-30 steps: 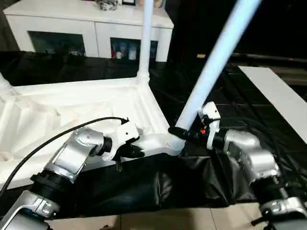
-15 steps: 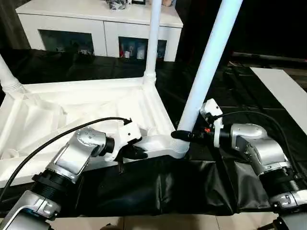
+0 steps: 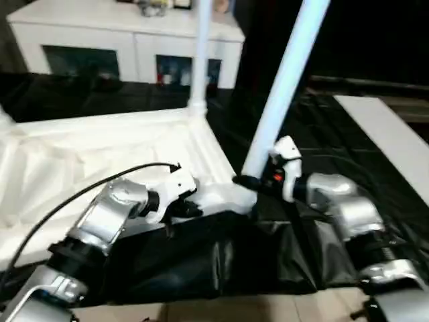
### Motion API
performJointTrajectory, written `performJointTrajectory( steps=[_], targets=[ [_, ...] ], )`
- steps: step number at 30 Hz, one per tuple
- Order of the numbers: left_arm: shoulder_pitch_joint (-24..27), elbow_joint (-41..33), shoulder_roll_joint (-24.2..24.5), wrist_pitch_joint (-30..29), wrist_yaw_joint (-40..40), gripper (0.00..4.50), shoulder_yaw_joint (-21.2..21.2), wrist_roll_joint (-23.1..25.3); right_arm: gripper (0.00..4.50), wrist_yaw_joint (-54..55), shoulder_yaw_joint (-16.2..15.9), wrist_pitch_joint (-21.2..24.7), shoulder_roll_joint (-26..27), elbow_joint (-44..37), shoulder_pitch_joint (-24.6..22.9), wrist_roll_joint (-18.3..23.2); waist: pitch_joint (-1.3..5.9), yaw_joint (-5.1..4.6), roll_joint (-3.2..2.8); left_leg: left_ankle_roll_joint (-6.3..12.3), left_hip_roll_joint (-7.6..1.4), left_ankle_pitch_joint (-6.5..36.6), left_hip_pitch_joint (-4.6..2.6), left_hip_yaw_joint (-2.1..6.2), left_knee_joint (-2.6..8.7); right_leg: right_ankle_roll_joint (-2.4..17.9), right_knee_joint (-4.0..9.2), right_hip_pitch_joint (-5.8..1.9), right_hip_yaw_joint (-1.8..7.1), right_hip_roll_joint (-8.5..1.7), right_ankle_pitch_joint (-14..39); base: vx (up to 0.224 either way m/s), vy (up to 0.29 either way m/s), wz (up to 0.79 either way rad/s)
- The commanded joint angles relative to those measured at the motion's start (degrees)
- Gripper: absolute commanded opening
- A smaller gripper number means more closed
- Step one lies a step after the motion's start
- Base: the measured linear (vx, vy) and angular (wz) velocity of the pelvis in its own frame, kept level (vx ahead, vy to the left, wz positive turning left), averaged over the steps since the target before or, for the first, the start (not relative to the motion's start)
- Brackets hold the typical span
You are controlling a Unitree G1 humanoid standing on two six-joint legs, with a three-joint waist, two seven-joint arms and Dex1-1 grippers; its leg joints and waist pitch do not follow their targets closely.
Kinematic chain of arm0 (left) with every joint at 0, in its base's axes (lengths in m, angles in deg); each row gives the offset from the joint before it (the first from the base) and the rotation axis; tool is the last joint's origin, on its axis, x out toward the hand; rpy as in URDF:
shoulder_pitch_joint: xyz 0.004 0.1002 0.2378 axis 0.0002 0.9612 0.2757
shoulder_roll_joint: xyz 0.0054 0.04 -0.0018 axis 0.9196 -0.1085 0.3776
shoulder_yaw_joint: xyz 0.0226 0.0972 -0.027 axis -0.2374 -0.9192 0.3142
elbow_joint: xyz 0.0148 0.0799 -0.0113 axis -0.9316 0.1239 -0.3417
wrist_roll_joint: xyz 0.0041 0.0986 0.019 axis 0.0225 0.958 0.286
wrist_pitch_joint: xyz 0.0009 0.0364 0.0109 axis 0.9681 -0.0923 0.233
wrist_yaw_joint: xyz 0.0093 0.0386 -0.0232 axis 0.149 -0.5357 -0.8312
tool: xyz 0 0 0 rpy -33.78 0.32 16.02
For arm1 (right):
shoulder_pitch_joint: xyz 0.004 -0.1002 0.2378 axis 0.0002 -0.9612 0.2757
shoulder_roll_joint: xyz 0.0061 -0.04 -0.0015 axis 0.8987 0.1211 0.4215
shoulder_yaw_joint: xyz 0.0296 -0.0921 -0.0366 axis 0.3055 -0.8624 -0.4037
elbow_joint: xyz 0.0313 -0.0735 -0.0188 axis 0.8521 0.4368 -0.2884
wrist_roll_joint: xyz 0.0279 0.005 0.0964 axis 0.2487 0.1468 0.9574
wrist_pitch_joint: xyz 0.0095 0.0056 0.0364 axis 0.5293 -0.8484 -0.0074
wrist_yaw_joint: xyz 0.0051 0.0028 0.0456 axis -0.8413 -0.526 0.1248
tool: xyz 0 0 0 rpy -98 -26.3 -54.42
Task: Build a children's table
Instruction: Insert table leg to table base
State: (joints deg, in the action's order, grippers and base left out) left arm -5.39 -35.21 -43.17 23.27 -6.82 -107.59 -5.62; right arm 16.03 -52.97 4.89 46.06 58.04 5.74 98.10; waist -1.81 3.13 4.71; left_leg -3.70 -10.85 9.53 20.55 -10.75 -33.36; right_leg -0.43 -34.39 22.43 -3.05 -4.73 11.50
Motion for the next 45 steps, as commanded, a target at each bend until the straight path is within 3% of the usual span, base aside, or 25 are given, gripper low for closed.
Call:
performJointTrajectory(
  steps=[1,2,3,4,5,6,7,8,9,10,11,12,13,14,15,18,27,30,34,36,37,38,39,41,45],
  targets=[
    [-2.28,2.50,-3.99,-3.79,-13.15,0.00,6.86,0.94,1.85,12.77,-0.18,2.64,2.65,11.06,-3.59,-6.02,0.94,-1.04,-1.07,-4.37,-2.30,37.09,-2.31,3.03,4.94,2.14,7.71,0.66,0.20,-3.69,41.53,0.000,0.000,0.00],
    [-2.41,2.45,-4.90,-4.65,-14.49,0.00,7.14,0.99,1.85,14.52,0.10,2.33,3.55,11.61,-3.43,-6.10,0.88,-1.57,-0.89,-4.67,-2.37,39.08,-2.44,3.26,5.13,2.36,7.79,0.48,-0.49,-3.46,40.49,-0.055,0.055,-0.13],
    [-2.45,2.43,-5.19,-4.93,-14.92,0.00,7.24,1.01,1.85,15.09,0.19,2.23,3.85,11.79,-3.38,-6.13,0.84,-2.52,-1.15,-5.24,-2.55,42.60,-1.92,4.07,6.13,2.00,7.84,-0.82,-2.11,-3.20,38.53,-0.061,0.066,-0.15],
    [-2.61,2.19,-6.45,-6.11,-16.67,0.00,7.59,1.08,1.85,17.48,0.52,1.70,4.94,12.49,-3.14,-6.33,0.46,-2.70,-2.33,-5.92,-3.32,48.83,-1.55,4.15,8.15,2.74,6.65,-2.11,-3.58,-2.21,33.93,-0.061,0.066,-0.15],
    [-3.06,1.24,-9.53,-9.01,-20.39,0.00,8.31,1.08,1.85,21.74,1.65,0.90,7.34,14.14,-2.38,-6.08,0.10,-1.19,-2.89,-6.67,-4.84,55.34,3.95,2.70,13.87,4.54,-4.09,-7.36,-3.59,-0.81,20.57,-0.115,0.053,-0.07],
    [-3.06,1.24,-9.53,-9.01,-20.39,0.00,8.31,1.08,1.85,21.74,1.65,0.90,7.34,14.14,-2.38,-6.08,-0.13,2.19,-2.56,-5.86,-4.54,56.50,6.37,0.10,15.05,4.06,-7.70,-8.09,-3.62,0.11,15.21,-0.087,-0.012,0.17],
    [-3.24,0.85,-10.70,-9.99,-21.71,0.00,8.52,1.05,1.85,23.18,2.14,0.79,8.25,14.77,-2.06,-5.90,1.47,3.11,-0.22,-3.35,-2.84,41.72,2.11,-3.03,12.26,2.26,-6.53,-5.49,1.00,-0.92,24.91,-0.087,-0.012,0.17],
    [-3.49,-0.32,-13.30,-11.87,-23.90,0.00,8.95,0.81,1.85,25.75,2.88,-0.10,9.70,16.15,-1.34,-5.72,1.98,1.69,3.24,-4.42,-2.11,31.58,-3.04,-1.54,3.79,-0.82,1.29,0.07,2.78,-4.76,45.19,0.078,-0.125,0.14],
    [-3.49,-0.32,-13.30,-11.87,-23.90,0.00,8.95,0.81,1.85,25.75,2.88,-0.10,9.70,16.15,-1.34,-5.72,0.99,1.89,1.97,0.33,0.86,8.15,-1.96,3.19,-5.32,0.73,9.24,1.72,6.14,-9.65,62.04,0.144,-0.056,-0.35],
    [-3.66,-1.81,-16.23,-13.59,-25.90,0.00,9.13,0.58,1.85,28.14,3.43,-0.94,11.14,17.51,-0.58,-5.56,1.58,2.71,1.29,-0.72,-0.16,2.23,4.33,5.43,-2.78,4.28,5.15,-5.36,5.27,-10.36,46.51,0.144,-0.056,-0.35],
    [-3.89,-3.03,-18.85,-15.03,-27.46,0.00,9.07,0.40,1.85,30.24,3.82,-1.92,12.42,19.00,0.26,-5.44,1.78,2.71,-0.59,-4.17,-2.49,4.32,0.72,4.63,2.42,7.48,2.85,-2.38,1.70,-4.51,24.86,0.044,0.079,-0.22],
    [-3.89,-3.03,-18.85,-15.03,-27.46,0.00,9.07,0.40,1.85,30.24,3.82,-1.92,12.42,19.00,0.26,-5.44,1.39,1.27,0.17,-4.58,-3.33,10.67,-0.27,4.55,3.37,8.00,1.49,-1.19,1.39,-2.73,19.42,-0.060,0.038,0.20],
    [-4.10,-3.75,-21.06,-15.89,-29.02,0.00,8.93,0.62,1.85,32.32,5.09,-2.61,13.94,20.66,1.17,-4.76,2.46,1.25,-0.83,-4.85,-3.05,16.47,-1.68,4.07,3.65,10.48,1.13,-1.62,1.65,-2.82,10.46,-0.060,0.038,0.20],
    [-4.10,-3.75,-21.06,-15.89,-29.02,0.00,8.93,0.62,1.85,32.32,5.09,-2.61,13.94,20.66,1.17,-4.76,2.27,0.92,-0.48,-3.94,-2.79,16.94,-1.13,3.67,3.92,11.23,1.34,-1.81,1.94,-2.90,7.85,-0.051,-0.002,0.09],
    [-4.22,-4.08,-22.26,-16.19,-29.76,0.00,8.44,0.99,1.85,33.53,6.32,-2.83,15.00,21.93,1.92,-3.86,2.02,0.76,-0.66,-3.09,-2.70,17.73,-0.07,3.59,4.72,11.09,1.85,-2.75,1.71,-3.13,8.99,0.000,0.000,0.00],
    [-3.83,-4.80,-23.04,-16.07,-29.94,0.00,7.40,1.20,1.85,34.33,8.00,-3.14,16.14,23.56,3.03,-2.92,2.01,0.45,-0.45,-3.58,-2.63,21.35,-0.37,3.31,4.93,9.36,3.13,-2.54,1.91,-3.74,14.31,0.000,0.000,0.00],
    [-3.18,-4.59,-15.45,-8.26,-24.88,0.00,3.22,3.96,1.85,29.05,8.48,-0.80,15.06,25.75,4.72,-3.30,2.04,0.39,-0.43,-2.26,-2.60,15.83,0.08,2.78,5.10,8.65,3.35,-2.83,2.13,-3.95,9.74,0.000,0.000,0.00],
    [-2.37,-4.70,-10.63,-4.35,-18.00,0.00,2.06,3.28,1.85,20.68,5.53,2.92,12.65,23.92,4.60,-4.50,2.04,0.46,-0.48,-1.71,-2.57,15.62,0.16,2.75,5.18,8.80,3.55,-3.04,2.12,-3.98,10.68,0.000,0.000,0.00],
    [-1.26,-5.81,-5.86,-2.49,-11.05,0.00,2.35,1.56,1.85,11.24,2.99,7.47,9.53,19.75,3.62,-3.79,2.27,0.51,-1.19,-1.42,-2.86,9.97,0.01,2.52,5.11,11.26,2.61,-3.50,2.04,-3.67,1.41,0.000,0.000,0.00],
    [-0.66,-6.61,-3.86,-1.62,-7.33,0.00,2.28,0.42,1.85,7.29,1.58,9.09,7.85,17.90,2.97,-3.60,2.43,0.56,-0.99,-1.46,-2.84,8.43,-0.37,2.31,4.78,12.23,2.33,-3.66,2.03,-3.55,-2.59,0.000,0.000,0.00],
    [0.15,-7.57,0.02,0.18,-0.89,0.00,1.73,-1.15,1.85,0.52,-1.23,10.29,4.53,14.93,1.55,-3.84,2.47,0.61,-0.59,-0.59,-2.67,6.23,-0.22,2.20,4.55,12.69,2.10,-4.02,2.02,-3.40,-6.23,0.000,0.000,0.00],
    [0.15,-7.57,0.02,0.18,-0.89,0.00,1.73,-1.15,1.85,0.52,-1.23,10.29,4.53,14.93,1.55,-3.84,2.41,0.66,-0.72,-0.05,-2.57,5.98,-0.21,2.13,4.52,12.75,2.03,-4.01,1.97,-3.34,-6.83,0.000,0.000,0.00],
    [0.25,-7.53,1.55,0.51,0.81,0.00,1.62,-1.46,1.85,-2.28,-2.51,10.02,2.99,13.82,0.82,-4.19,2.21,0.56,-0.49,0.56,-2.59,6.95,-0.27,1.96,4.67,12.77,2.20,-3.91,2.09,-3.47,-5.96,0.000,0.000,0.00],
    [-0.15,-6.54,2.90,1.29,1.63,0.00,1.85,-1.45,1.85,-5.85,-3.95,9.19,1.09,12.51,-0.08,-4.56,2.14,0.66,-0.71,0.05,-2.92,9.27,-0.73,1.95,4.95,13.22,2.40,-3.62,2.16,-3.66,-1.97,0.000,0.000,0.00],
    [-2.32,-2.11,5.56,4.55,2.78,0.00,2.55,-1.02,1.85,-15.33,-5.98,6.07,-3.42,8.12,-2.60,-4.27,1.98,1.86,-0.60,-0.37,-3.09,11.11,-1.15,1.69,5.03,12.86,2.76,-3.43,2.25,-3.57,1.91,0.000,0.000,0.00]
  ],
)
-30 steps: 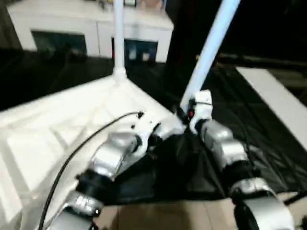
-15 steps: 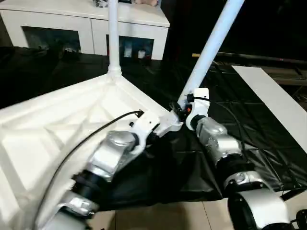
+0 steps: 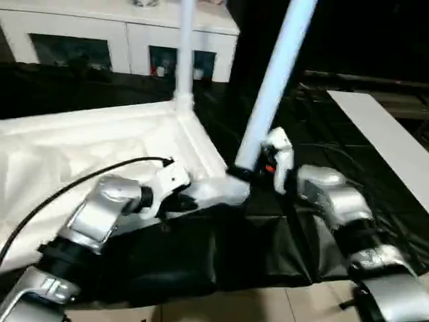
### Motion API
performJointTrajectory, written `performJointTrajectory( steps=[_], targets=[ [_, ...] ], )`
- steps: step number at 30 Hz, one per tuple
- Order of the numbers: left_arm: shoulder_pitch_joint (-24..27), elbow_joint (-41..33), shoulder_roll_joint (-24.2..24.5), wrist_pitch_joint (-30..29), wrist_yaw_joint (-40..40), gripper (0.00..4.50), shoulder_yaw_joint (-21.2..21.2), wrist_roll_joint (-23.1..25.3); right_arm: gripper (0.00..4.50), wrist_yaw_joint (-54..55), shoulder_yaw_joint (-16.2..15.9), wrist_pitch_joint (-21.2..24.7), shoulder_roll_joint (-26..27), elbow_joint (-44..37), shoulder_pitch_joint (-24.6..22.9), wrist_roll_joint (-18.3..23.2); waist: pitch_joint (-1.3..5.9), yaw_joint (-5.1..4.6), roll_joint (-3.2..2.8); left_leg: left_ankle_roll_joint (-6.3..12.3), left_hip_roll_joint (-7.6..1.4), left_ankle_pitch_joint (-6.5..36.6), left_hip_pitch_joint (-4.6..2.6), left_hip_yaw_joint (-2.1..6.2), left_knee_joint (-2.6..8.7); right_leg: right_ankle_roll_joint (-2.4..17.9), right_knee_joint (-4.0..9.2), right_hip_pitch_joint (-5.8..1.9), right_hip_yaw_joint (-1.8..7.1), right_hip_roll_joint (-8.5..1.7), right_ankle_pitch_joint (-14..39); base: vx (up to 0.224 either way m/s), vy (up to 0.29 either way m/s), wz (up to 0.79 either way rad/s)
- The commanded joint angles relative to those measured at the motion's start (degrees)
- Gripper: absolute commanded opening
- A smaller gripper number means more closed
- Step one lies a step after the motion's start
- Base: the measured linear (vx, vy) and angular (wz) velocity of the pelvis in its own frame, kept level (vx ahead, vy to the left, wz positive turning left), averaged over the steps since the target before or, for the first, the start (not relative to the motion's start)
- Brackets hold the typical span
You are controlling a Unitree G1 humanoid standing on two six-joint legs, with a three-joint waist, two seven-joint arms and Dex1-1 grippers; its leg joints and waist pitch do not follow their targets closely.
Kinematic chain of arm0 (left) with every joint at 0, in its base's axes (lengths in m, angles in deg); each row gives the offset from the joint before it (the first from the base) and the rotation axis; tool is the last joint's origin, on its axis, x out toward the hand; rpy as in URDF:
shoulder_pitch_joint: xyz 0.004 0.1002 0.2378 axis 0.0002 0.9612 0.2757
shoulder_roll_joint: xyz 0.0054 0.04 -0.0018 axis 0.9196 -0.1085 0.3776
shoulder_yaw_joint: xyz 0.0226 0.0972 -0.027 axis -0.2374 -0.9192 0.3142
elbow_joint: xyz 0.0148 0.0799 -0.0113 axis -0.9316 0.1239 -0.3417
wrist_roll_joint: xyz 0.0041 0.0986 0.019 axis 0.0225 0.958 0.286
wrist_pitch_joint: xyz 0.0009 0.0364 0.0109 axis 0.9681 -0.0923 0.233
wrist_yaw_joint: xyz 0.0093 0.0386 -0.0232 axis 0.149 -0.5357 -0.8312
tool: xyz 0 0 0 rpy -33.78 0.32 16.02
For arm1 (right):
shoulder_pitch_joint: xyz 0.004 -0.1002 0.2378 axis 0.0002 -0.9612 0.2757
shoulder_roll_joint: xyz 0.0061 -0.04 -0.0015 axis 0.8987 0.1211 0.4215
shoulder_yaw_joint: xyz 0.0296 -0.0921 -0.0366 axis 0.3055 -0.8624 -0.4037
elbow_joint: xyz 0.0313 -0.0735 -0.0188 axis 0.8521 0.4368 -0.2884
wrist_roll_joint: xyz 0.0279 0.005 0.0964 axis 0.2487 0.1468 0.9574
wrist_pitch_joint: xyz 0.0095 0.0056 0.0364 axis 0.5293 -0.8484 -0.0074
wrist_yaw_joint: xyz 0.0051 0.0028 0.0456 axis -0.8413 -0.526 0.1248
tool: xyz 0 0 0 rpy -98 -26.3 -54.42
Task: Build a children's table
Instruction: Insert table leg to table base
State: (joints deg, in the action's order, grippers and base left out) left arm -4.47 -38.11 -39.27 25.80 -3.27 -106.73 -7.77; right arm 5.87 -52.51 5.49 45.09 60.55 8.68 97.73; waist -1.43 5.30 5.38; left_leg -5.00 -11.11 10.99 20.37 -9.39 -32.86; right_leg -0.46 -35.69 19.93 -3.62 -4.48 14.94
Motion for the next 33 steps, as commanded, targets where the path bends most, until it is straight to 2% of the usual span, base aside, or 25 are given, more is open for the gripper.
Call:
performJointTrajectory(
  steps=[1,5,9,13,15,16,17,18,19,21,22,23,24,25,26,28,29,30,33],
  targets=[
    [-3.24,0.78,1.66,2.01,-0.76,0.00,1.69,1.12,1.85,-5.17,-6.44,5.47,-2.45,5.61,-5.54,-3.89,1.58,-0.23,-1.26,0.85,-2.87,9.88,-1.05,0.23,4.54,13.00,4.00,-0.78,2.90,-3.88,-1.36,0.000,0.000,0.00],
    [-4.35,3.05,2.47,3.78,0.57,0.00,2.01,1.02,1.85,-7.12,-5.98,5.33,-3.50,4.15,-6.46,-4.17,1.51,0.11,-1.23,-0.41,-2.92,10.93,-1.02,0.04,4.76,12.52,4.18,-0.70,2.95,-3.99,1.86,0.000,0.000,0.00],
    [-5.20,4.89,3.10,5.06,2.27,0.00,2.01,0.52,1.85,-6.51,-6.66,6.12,-4.01,3.46,-7.55,-4.37,1.67,0.48,-1.11,-0.50,-2.83,9.09,-1.06,-0.10,4.57,12.14,3.91,-0.72,2.93,-3.87,-0.48,0.000,0.000,0.00],
    [-5.21,5.49,2.39,5.20,2.32,0.00,1.80,0.18,1.85,0.60,-4.64,5.30,-1.68,6.53,-6.93,-5.27,1.62,0.55,-1.10,-1.10,-2.89,9.20,-0.93,-0.07,4.73,12.08,3.89,-0.77,2.92,-4.02,0.05,0.000,0.000,0.00],
    [-4.89,5.32,1.32,4.55,1.22,0.00,1.78,0.16,1.85,6.17,-2.98,4.76,0.10,8.76,-6.25,-5.84,1.36,0.47,-1.06,-1.80,-2.85,12.28,-1.05,-0.11,5.01,11.53,4.40,-0.47,3.07,-4.14,5.04,0.000,0.000,0.00],
    [-4.66,5.07,-0.27,3.48,-0.99,0.00,1.95,0.28,1.85,11.46,-1.22,4.34,1.91,10.63,-5.59,-5.82,1.08,0.33,-1.35,-2.81,-3.01,15.25,-1.26,-0.05,5.34,11.11,4.83,-0.03,3.21,-4.28,9.54,0.000,0.000,0.00],
    [-4.46,4.66,-1.98,1.74,-3.07,0.00,2.27,0.10,1.85,16.57,0.59,3.99,3.61,12.09,-5.08,-5.52,0.93,0.28,-1.39,-3.40,-3.03,17.37,-1.41,0.09,5.47,10.65,5.21,0.15,3.15,-4.35,12.93,0.000,0.000,0.00],
    [-4.34,4.40,-3.12,0.53,-4.44,0.00,2.49,-0.03,1.85,19.91,1.78,3.77,4.71,13.02,-4.75,-5.29,0.75,-0.04,-1.34,-4.83,-3.21,21.04,-1.68,0.31,5.63,9.74,5.63,0.54,3.24,-4.65,18.61,-0.063,0.001,-0.05],
    [-4.34,4.10,-5.34,-1.53,-7.19,0.00,2.92,-0.08,1.85,24.52,3.23,3.21,6.36,14.23,-4.30,-4.93,0.61,-0.48,-1.06,-5.67,-3.10,24.11,-1.56,0.76,5.83,8.34,5.88,0.59,3.04,-4.58,23.44,-0.063,0.001,-0.05],
    [-4.44,3.88,-8.00,-3.86,-10.33,0.00,3.38,-0.10,1.85,29.32,4.76,2.44,8.12,15.51,-3.75,-4.43,0.81,-0.93,-1.13,-6.06,-3.09,25.88,-1.58,1.25,5.94,6.89,6.29,0.64,2.85,-4.76,26.37,-0.028,0.010,-0.05],
    [-4.60,3.62,-11.90,-7.05,-14.20,0.00,3.82,-0.39,1.85,35.17,7.17,1.50,10.78,17.30,-2.83,-3.00,0.88,-1.11,-1.09,-6.08,-3.14,26.08,-1.52,1.27,6.00,6.69,6.29,0.71,2.82,-4.62,25.31,0.000,0.000,0.00],
    [-4.65,3.55,-13.07,-7.98,-15.22,0.00,3.90,-0.51,1.85,36.72,7.92,1.27,11.59,17.82,-2.52,-2.44,0.91,-1.21,-1.09,-6.16,-3.12,26.19,-1.61,1.19,6.02,6.71,6.26,0.76,2.82,-4.46,24.37,0.000,0.000,0.00],
    [-5.13,3.96,-16.21,-9.88,-18.45,0.00,3.51,0.23,1.85,40.88,9.38,0.17,13.78,19.33,-1.42,-1.35,0.93,-1.17,-0.85,-5.90,-3.03,26.48,-1.83,1.15,5.97,6.55,6.47,1.01,2.80,-4.43,23.77,0.000,0.000,0.00],
    [-5.53,4.28,-18.67,-11.14,-20.75,0.00,3.08,0.79,1.85,44.21,10.58,-0.55,15.50,20.58,-0.51,-0.43,0.79,-1.35,-0.99,-5.97,-3.05,27.27,-2.02,1.03,5.96,6.56,6.49,1.38,2.92,-4.44,23.81,0.000,0.000,0.00],
    [-5.58,4.32,-18.95,-11.23,-21.03,0.00,3.06,0.84,1.85,44.57,10.68,-0.66,15.68,20.72,-0.41,-0.36,0.79,-1.23,-0.97,-5.84,-2.97,27.63,-2.14,1.10,5.90,6.16,6.69,1.40,2.85,-4.37,24.30,0.000,0.000,0.00],
    [-7.30,5.68,-26.52,-12.66,-27.69,0.00,2.40,1.66,1.85,51.98,13.00,-3.23,20.57,24.76,2.67,1.22,0.92,-1.21,-0.93,-5.58,-2.86,27.15,-1.95,0.99,5.88,5.47,6.77,1.39,2.90,-4.25,22.76,0.000,0.000,0.00],
    [-7.38,5.77,-26.77,-12.65,-27.94,0.00,2.41,1.69,1.85,52.13,13.05,-3.30,20.73,24.90,2.79,1.26,1.03,-1.13,-0.94,-5.41,-2.81,26.97,-2.12,0.83,5.75,5.47,6.75,1.56,2.99,-4.29,22.13,0.000,0.000,0.00],
    [-7.79,6.15,-27.70,-12.75,-29.10,0.00,2.38,2.00,1.85,52.84,13.29,-3.56,21.60,25.76,3.45,1.03,1.07,-1.02,-1.00,-5.02,-2.79,26.13,-1.95,0.82,5.71,5.44,6.67,1.44,3.07,-4.25,20.65,0.000,0.000,0.00],
    [-8.21,5.94,-28.75,-13.39,-30.67,0.00,2.87,2.12,1.85,54.22,13.70,-3.69,22.86,27.45,4.69,0.18,1.18,-0.81,-0.66,-3.71,-2.67,23.39,-1.52,0.50,5.65,4.96,6.53,1.22,3.16,-4.06,18.10,0.000,0.000,0.00]
  ],
)
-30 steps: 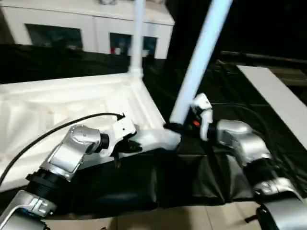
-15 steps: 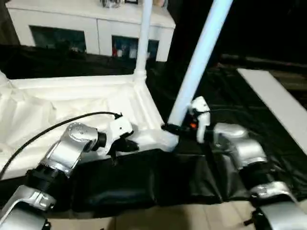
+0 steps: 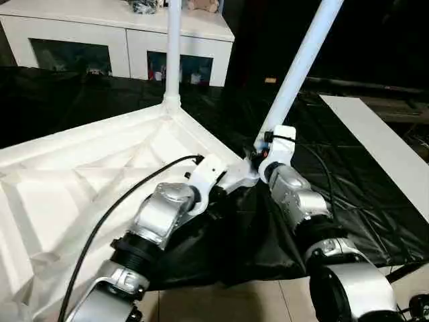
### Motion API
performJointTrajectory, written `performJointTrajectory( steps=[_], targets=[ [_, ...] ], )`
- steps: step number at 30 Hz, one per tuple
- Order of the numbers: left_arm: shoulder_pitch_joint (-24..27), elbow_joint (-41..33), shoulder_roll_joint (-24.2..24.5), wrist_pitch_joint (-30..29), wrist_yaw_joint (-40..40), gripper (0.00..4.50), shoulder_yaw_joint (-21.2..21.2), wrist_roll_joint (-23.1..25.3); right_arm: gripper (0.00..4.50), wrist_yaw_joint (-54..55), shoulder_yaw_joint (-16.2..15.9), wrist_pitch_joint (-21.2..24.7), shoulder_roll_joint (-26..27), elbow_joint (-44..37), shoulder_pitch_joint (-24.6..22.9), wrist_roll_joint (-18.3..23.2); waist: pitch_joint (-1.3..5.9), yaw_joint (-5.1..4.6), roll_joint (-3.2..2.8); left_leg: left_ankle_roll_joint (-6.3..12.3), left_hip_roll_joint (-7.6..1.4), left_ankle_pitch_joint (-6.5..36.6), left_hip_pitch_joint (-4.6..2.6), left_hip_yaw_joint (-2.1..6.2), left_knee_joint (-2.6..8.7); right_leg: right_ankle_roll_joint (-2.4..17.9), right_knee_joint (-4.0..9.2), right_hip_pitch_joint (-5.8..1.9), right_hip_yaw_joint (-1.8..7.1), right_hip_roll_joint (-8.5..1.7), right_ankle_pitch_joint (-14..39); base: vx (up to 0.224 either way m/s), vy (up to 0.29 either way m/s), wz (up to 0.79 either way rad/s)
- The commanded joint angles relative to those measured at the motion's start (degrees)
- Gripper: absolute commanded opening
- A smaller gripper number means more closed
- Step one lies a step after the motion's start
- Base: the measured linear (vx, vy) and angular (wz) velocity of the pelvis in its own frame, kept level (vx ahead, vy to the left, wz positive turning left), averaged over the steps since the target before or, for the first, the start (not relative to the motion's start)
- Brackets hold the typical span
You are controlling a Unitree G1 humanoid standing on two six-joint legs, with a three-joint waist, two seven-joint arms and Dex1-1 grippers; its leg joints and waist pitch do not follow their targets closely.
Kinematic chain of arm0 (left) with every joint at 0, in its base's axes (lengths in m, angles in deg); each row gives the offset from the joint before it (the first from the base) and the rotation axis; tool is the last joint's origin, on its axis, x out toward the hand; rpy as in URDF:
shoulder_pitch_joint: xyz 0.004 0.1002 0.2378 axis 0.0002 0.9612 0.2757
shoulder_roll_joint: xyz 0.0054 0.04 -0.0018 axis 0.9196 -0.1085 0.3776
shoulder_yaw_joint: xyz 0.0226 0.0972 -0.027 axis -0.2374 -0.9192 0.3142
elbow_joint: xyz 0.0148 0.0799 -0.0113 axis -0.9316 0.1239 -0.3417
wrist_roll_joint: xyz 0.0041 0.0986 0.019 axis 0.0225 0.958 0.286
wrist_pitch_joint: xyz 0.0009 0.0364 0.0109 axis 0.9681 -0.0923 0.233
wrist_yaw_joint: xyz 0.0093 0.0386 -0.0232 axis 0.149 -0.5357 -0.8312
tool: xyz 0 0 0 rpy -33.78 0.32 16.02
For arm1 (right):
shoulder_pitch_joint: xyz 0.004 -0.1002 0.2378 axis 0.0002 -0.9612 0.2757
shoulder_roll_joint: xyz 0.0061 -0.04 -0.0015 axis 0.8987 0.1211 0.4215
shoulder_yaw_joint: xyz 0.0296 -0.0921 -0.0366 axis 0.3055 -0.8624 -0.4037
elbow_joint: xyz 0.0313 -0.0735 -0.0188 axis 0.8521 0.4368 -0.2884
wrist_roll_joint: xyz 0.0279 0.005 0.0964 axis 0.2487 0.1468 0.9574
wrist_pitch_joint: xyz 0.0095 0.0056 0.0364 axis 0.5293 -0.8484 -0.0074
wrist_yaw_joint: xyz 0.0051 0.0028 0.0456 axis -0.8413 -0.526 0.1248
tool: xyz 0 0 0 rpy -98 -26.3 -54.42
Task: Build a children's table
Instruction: Insert table leg to table base
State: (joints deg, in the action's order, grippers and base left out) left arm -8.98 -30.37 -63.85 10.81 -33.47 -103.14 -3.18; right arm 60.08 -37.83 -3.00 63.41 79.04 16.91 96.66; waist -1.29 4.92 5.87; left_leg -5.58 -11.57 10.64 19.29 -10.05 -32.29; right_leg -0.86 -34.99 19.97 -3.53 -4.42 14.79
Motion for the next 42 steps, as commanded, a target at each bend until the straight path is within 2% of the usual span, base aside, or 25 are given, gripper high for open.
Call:
performJointTrajectory(
  steps=[1,3,7,12,14,18,20,21,22,23,24,26,27,28,30,31,32,34,35,39,40,42],
  targets=[
    [-3.66,-2.15,-4.23,1.27,-0.56,0.00,-0.54,-2.60,1.85,0.08,-1.13,4.73,4.69,9.24,-3.32,0.93,0.99,-0.42,-1.27,-3.09,-2.23,23.12,-0.36,1.16,5.13,5.50,5.75,1.14,3.03,-4.08,17.74,0.000,0.000,0.00],
    [-3.32,-3.09,-4.12,0.38,-0.49,0.00,-0.31,-2.54,1.85,0.31,-0.96,4.63,4.97,9.91,-2.86,0.50,1.08,-0.46,-1.11,-3.15,-2.26,22.21,-0.24,1.07,5.11,5.63,5.62,1.05,3.03,-4.05,16.66,0.000,0.000,0.00],
    [-2.90,-3.80,-3.77,-1.05,-0.97,0.00,0.33,-1.92,1.85,1.51,0.21,3.86,5.46,12.70,-1.38,-0.36,1.23,-0.53,-1.23,-3.17,-2.26,19.24,-0.05,0.94,5.17,6.38,5.10,0.68,2.96,-3.81,11.64,0.000,0.000,0.00],
    [-3.00,-3.75,-3.38,-1.14,-1.17,0.00,0.65,-1.94,1.85,-3.30,-0.07,1.54,5.53,12.84,-0.72,-0.63,1.22,-0.67,-1.20,-3.05,-2.27,19.28,0.04,0.89,5.19,6.67,5.06,0.52,2.94,-3.78,10.99,0.000,0.000,0.00],
    [-3.02,-3.71,-3.21,-1.04,-1.10,0.00,0.81,-1.87,2.41,-4.14,-0.55,0.51,5.41,12.47,-0.45,-1.09,1.22,-0.67,-1.26,-2.87,-2.32,18.83,0.08,0.86,5.18,6.73,5.10,0.52,2.94,-3.81,10.89,0.000,0.000,0.00],
    [-3.02,-3.71,-3.21,-1.04,-1.10,0.00,0.81,-1.87,2.73,-4.14,-0.55,0.51,5.41,12.47,-0.45,-1.09,1.31,-0.64,-1.18,-2.68,-2.40,18.24,0.21,0.86,5.15,6.95,5.10,0.40,2.96,-3.95,10.92,0.000,0.000,0.00],
    [-3.27,-3.68,-2.30,-0.40,-0.56,0.00,1.13,-1.69,2.92,-7.45,-0.53,-2.20,5.00,11.51,0.21,-2.12,1.43,-0.73,-1.24,-2.39,-2.38,16.87,0.29,0.80,5.05,7.29,4.88,0.36,2.92,-3.84,9.51,0.000,0.000,0.00],
    [-3.47,-3.64,-1.39,0.57,0.18,0.00,1.19,-1.58,3.02,-10.00,-0.97,-3.62,4.54,10.02,0.23,-2.42,1.74,-0.67,-1.22,-1.89,-2.35,14.49,0.72,0.72,4.80,7.49,4.56,0.01,2.91,-3.90,6.51,0.000,0.000,0.00],
    [-3.69,-3.70,-0.02,1.74,1.41,0.00,1.03,-1.38,3.02,-13.13,-1.48,-5.13,3.92,7.69,-0.12,-2.36,1.68,-0.67,-1.28,-1.19,-2.30,12.79,0.95,0.62,4.81,7.63,4.48,-0.06,2.78,-3.78,4.38,0.000,0.000,0.00],
    [-3.74,-3.72,0.48,2.08,1.98,0.00,0.96,-1.38,3.11,-14.10,-1.70,-5.18,3.60,6.62,-0.48,-2.22,1.66,-0.69,-1.26,-1.00,-2.34,12.58,0.88,0.58,4.75,7.77,4.45,0.04,2.76,-3.71,3.89,0.000,0.000,0.00],
    [-3.79,-3.69,0.76,2.25,2.33,0.00,0.93,-1.39,3.34,-14.67,-1.82,-5.19,3.40,6.02,-0.67,-2.14,1.69,-0.84,-0.85,-0.33,-2.22,11.30,1.06,0.48,4.59,8.29,4.20,-0.16,2.73,-3.66,2.83,0.000,0.000,0.00],
    [-3.91,-3.58,1.50,2.42,2.92,0.00,1.22,-1.58,3.41,-16.21,-2.22,-5.49,2.55,3.95,-1.53,-1.99,2.10,-0.86,-1.18,0.92,-2.16,6.37,1.15,0.29,3.98,9.56,3.46,-0.45,2.80,-3.71,-3.48,0.000,0.000,0.00],
    [-3.97,-3.55,1.87,2.72,3.25,0.00,1.13,-1.46,3.47,-17.30,-2.62,-5.56,2.16,2.72,-2.13,-1.94,2.26,-0.97,-1.29,1.85,-2.06,2.61,1.24,0.15,3.63,10.75,2.90,-0.56,2.73,-3.50,-9.39,0.000,0.000,0.00],
    [-3.97,-3.55,1.87,2.72,3.25,0.00,1.13,-1.46,3.69,-17.30,-2.62,-5.56,2.16,2.72,-2.13,-1.94,2.26,-1.06,-1.12,2.92,-1.86,0.47,1.30,-0.02,3.39,11.75,2.60,-0.62,2.68,-3.26,-13.59,0.000,0.000,0.00],
    [-4.01,-3.54,2.46,3.06,3.90,0.00,1.17,-1.46,3.86,-19.74,-3.34,-4.92,1.33,-0.13,-3.53,-1.48,2.08,-1.09,-1.12,3.83,-1.85,0.78,1.20,-0.08,3.45,12.52,2.68,-0.64,2.63,-3.27,-14.03,0.000,0.000,0.00],
    [-3.96,-3.68,3.26,3.27,5.02,0.00,1.10,-1.61,3.93,-23.90,-4.18,-3.81,-0.18,-4.29,-5.78,-1.09,1.92,-0.97,-1.17,4.41,-2.01,3.20,1.15,-0.07,3.56,12.64,3.01,-0.72,2.64,-3.40,-11.37,0.000,0.000,0.00],
    [-4.02,-3.55,3.48,3.44,5.50,0.00,1.01,-1.71,4.00,-24.82,-4.04,-3.75,-0.61,-5.04,-6.23,-1.11,1.90,-0.88,-1.16,4.47,-2.13,3.88,1.10,-0.04,3.60,12.53,3.10,-0.73,2.63,-3.46,-10.49,0.000,0.000,0.00],
    [-4.05,-3.45,3.76,3.61,5.95,0.00,0.87,-1.73,4.08,-25.10,-3.06,-4.19,-1.26,-5.65,-6.60,-0.75,1.88,-1.12,-1.61,3.53,-2.37,6.02,0.92,0.03,3.77,13.21,3.21,-0.53,2.70,-3.61,-7.44,0.000,0.000,0.00],
    [-4.06,-3.41,3.80,3.68,6.07,0.00,0.84,-1.73,4.18,-25.17,-2.89,-4.24,-1.37,-5.69,-6.60,-0.74,1.82,-1.17,-1.56,3.29,-2.41,6.37,0.87,0.00,3.81,13.48,3.31,-0.44,2.73,-3.62,-6.79,0.000,0.000,0.00],
    [-4.06,-3.30,4.00,3.97,6.63,0.00,0.72,-1.85,4.44,-26.71,-2.38,-3.73,-1.74,-6.24,-6.72,-0.24,1.87,-1.06,-1.65,3.25,-2.26,4.25,0.97,-0.10,3.53,14.54,2.98,-0.64,2.78,-3.61,-7.94,0.000,0.000,0.00],
    [-3.92,-3.48,4.05,3.94,6.80,0.00,0.63,-1.93,4.22,-27.84,-2.71,-3.20,-1.96,-6.04,-6.51,-0.11,1.93,-1.01,-1.80,3.61,-2.22,3.08,0.95,-0.10,3.41,14.84,2.78,-0.70,2.78,-3.55,-9.52,0.000,0.000,0.00],
    [-3.86,-3.54,4.08,3.95,6.90,0.00,0.61,-1.97,4.10,-28.25,-2.90,-3.28,-2.02,-5.96,-6.38,-0.08,2.01,-1.01,-1.71,4.16,-2.13,1.75,0.94,-0.13,3.28,15.32,2.60,-0.80,2.73,-3.43,-11.76,0.000,0.000,0.00]
  ],
)
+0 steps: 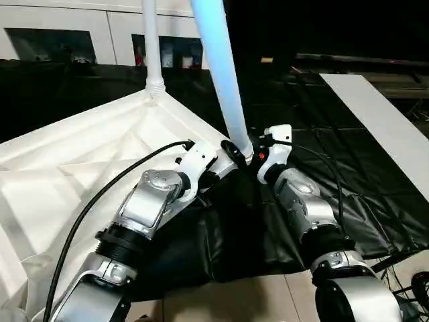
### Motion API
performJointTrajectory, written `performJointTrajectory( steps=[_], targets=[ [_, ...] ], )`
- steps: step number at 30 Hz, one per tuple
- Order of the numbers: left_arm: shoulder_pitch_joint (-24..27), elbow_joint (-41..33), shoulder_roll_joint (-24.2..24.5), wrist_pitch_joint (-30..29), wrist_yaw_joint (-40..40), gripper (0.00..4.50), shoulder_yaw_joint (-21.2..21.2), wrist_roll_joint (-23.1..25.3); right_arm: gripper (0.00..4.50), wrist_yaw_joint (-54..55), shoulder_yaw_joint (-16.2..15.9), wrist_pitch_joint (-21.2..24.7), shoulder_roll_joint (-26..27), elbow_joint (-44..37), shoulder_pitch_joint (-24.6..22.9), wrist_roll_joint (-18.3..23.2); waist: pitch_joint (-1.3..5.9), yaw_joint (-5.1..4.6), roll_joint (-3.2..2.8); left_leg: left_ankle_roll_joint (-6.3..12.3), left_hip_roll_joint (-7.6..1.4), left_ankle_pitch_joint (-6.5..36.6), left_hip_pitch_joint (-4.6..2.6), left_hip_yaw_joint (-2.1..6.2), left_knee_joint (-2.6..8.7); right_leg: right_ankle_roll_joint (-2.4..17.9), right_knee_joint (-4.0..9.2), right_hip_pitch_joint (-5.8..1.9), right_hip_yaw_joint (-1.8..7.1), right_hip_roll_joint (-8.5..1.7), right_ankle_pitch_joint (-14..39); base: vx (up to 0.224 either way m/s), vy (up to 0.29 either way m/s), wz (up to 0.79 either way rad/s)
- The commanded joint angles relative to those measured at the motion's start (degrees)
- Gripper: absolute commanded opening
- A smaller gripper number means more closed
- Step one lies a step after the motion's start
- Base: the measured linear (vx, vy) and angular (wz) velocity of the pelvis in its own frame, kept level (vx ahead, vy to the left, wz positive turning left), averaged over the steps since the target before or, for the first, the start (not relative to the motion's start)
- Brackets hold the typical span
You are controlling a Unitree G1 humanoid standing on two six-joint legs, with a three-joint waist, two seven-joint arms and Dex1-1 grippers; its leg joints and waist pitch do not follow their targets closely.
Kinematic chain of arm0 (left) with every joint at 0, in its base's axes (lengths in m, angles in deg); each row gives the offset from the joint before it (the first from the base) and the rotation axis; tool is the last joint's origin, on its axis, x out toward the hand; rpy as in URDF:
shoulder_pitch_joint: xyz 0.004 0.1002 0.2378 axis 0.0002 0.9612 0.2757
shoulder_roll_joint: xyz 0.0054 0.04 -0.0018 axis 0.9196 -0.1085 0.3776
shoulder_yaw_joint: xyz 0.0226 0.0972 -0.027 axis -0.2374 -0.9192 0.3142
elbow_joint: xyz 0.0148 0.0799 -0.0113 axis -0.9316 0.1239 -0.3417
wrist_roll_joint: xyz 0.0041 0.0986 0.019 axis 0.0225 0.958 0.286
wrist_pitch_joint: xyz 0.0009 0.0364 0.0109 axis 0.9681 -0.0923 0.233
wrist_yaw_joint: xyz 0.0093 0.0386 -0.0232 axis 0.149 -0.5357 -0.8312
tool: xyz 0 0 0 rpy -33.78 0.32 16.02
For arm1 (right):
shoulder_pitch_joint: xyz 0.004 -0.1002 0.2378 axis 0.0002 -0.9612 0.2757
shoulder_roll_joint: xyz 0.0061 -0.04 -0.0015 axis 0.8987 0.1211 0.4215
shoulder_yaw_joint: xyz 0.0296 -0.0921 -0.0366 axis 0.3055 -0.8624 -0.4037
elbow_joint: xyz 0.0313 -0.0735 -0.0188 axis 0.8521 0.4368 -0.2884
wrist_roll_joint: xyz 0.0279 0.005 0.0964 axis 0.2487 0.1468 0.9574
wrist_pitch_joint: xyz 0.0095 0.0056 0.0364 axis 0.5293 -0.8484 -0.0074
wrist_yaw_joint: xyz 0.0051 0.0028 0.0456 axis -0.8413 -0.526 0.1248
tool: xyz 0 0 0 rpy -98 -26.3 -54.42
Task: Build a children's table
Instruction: Insert table leg to table base
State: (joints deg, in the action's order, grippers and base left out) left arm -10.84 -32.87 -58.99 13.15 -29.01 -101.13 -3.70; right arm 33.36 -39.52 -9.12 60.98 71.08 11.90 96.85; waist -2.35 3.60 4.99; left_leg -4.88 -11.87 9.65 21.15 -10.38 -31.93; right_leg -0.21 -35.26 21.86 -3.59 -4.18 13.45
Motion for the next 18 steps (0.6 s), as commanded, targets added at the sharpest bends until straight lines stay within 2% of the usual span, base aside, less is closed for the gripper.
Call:
performJointTrajectory(
  steps=[1,2,3,4,5,6,8,11,13,16,18],
  targets=[
    [-2.00,-1.02,-0.77,1.65,2.47,0.00,-1.40,-1.46,4.08,-1.68,-1.19,2.92,0.45,2.10,-1.28,-0.18,3.05,0.34,-0.71,3.89,-1.80,2.66,-0.90,0.18,2.86,14.85,2.83,-2.71,2.77,-3.72,-10.73,0.000,0.000,0.00],
    [-1.97,-1.08,-0.63,1.71,2.61,0.00,-1.39,-1.52,4.08,-2.10,-1.57,3.70,0.42,1.30,-1.48,-0.01,3.05,0.35,-0.74,4.03,-1.80,2.77,-0.87,0.19,2.87,14.90,2.85,-2.73,2.77,-3.78,-10.55,0.000,0.000,0.00],
    [-1.96,-1.10,-0.61,1.72,2.64,0.00,-1.39,-1.53,3.80,-2.16,-1.63,3.83,0.42,1.18,-1.51,0.02,3.04,0.39,-0.77,4.10,-1.82,2.90,-0.95,0.19,2.86,15.02,2.89,-2.72,2.78,-3.79,-10.15,0.000,0.000,0.00],
    [-1.91,-1.21,-0.53,1.71,2.73,0.00,-1.37,-1.57,3.80,-2.57,-1.77,4.32,0.44,0.84,-1.57,0.13,3.03,0.39,-0.75,4.12,-1.84,2.96,-0.93,0.20,2.85,15.04,2.85,-2.74,2.78,-3.76,-9.94,0.000,0.000,0.00],
    [-1.89,-1.26,-0.41,1.76,2.84,0.00,-1.37,-1.57,3.73,-3.14,-2.00,4.60,0.37,0.75,-1.50,0.13,3.04,0.43,-0.44,4.18,-1.84,2.92,-0.96,0.18,2.83,15.01,2.88,-2.76,2.75,-3.75,-9.78,0.000,0.000,0.00],
    [-1.92,-1.20,-0.17,2.06,3.10,0.00,-1.54,-1.40,3.67,-3.63,-2.16,4.62,0.30,0.88,-1.35,0.00,3.01,0.50,-0.43,4.20,-1.84,3.07,-0.98,0.19,2.83,14.98,2.87,-2.74,2.75,-3.77,-9.16,0.000,0.000,0.00],
    [-1.80,-1.26,0.52,2.52,3.78,0.00,-1.77,-1.19,3.39,-4.60,-2.31,5.15,0.08,0.79,-1.18,0.07,3.00,0.52,-0.51,4.08,-1.87,3.57,-0.94,0.21,2.84,14.82,2.89,-2.69,2.76,-3.84,-8.03,0.000,0.000,0.00],
    [-1.72,-1.23,1.02,2.59,3.91,0.00,-1.72,-1.14,3.30,-4.97,-2.27,5.45,-0.39,1.00,-1.17,0.03,2.98,0.51,-0.56,3.54,-1.89,3.92,-0.96,0.22,2.82,14.75,2.88,-2.65,2.76,-3.83,-7.44,0.000,0.000,0.00],
    [-1.68,-1.22,1.24,2.70,4.01,0.00,-1.78,-1.03,3.03,-5.10,-2.21,5.56,-0.54,1.06,-1.21,0.03,2.96,0.55,-0.55,3.34,-1.83,4.37,-0.92,0.22,2.80,14.67,2.91,-2.68,2.78,-3.87,-6.71,0.000,0.000,0.00],
    [-1.83,-0.85,2.13,3.17,4.74,0.00,-1.82,-0.99,2.87,-6.38,-1.46,7.90,-0.79,-0.08,-1.65,1.19,2.94,0.50,-0.75,2.83,-1.80,4.97,-0.93,0.27,2.80,14.42,2.88,-2.66,2.80,-3.82,-6.08,0.000,0.000,0.00],
    [-1.87,-0.81,2.44,3.35,5.05,0.00,-1.90,-0.94,2.69,-6.73,-1.26,8.28,-0.88,-0.32,-1.73,1.39,2.94,0.45,-0.63,2.59,-1.80,5.70,-0.95,0.26,2.82,14.32,2.96,-2.64,2.82,-3.83,-5.40,0.000,0.000,0.00]
  ],
)
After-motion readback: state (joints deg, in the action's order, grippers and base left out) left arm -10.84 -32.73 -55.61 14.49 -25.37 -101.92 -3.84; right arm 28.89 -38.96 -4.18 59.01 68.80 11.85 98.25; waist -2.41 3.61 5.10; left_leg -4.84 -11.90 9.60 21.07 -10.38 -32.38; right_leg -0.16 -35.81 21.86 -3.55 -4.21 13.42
